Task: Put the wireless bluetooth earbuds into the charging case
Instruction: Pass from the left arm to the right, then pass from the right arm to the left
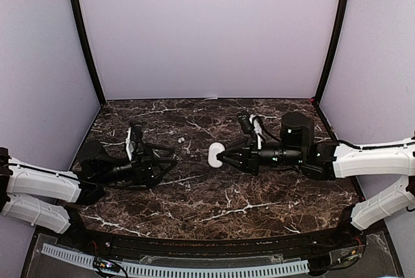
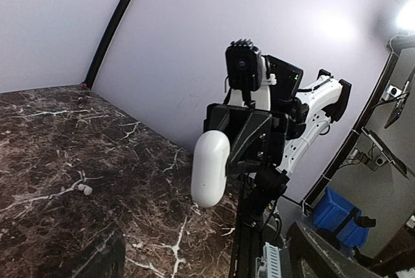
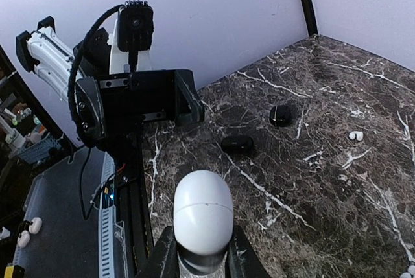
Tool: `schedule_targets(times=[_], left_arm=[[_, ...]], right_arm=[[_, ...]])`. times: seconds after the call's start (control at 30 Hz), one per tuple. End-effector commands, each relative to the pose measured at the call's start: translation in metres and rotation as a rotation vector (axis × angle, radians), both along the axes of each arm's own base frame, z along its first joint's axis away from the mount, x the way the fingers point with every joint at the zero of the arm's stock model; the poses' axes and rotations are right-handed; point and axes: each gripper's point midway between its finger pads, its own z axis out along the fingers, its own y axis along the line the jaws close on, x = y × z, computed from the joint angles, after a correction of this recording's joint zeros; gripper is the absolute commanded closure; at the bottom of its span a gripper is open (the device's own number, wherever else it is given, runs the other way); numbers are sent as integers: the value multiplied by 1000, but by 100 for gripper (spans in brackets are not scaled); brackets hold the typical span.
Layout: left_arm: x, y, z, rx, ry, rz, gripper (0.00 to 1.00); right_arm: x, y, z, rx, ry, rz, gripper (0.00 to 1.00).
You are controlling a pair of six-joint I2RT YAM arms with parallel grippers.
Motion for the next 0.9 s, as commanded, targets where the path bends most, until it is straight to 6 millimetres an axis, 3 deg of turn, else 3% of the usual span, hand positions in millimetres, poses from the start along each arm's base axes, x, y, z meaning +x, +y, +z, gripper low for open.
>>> schedule_targets(times=[0.0,0.1,0.17,0.57,0.87], left_arm=[[-12,9,-1,34,-185,-74,1],[-41,-7,-9,100,-272,-316,3],[-46,-12,-20,125,-267,-377,5],[-41,-45,-91,296,-284,-445,13],[-42,-41,-118,301,-313,-419,27]], right_arm=[[-11,-12,-24,-241,-135,95,79],[-15,-13,-34,-334,-154,155,79],[-17,-11,-38,-374,-164,197,79],[-22,10,-71,-542,-209,313,81],[-29,29,-86,-510,-194,389,83]])
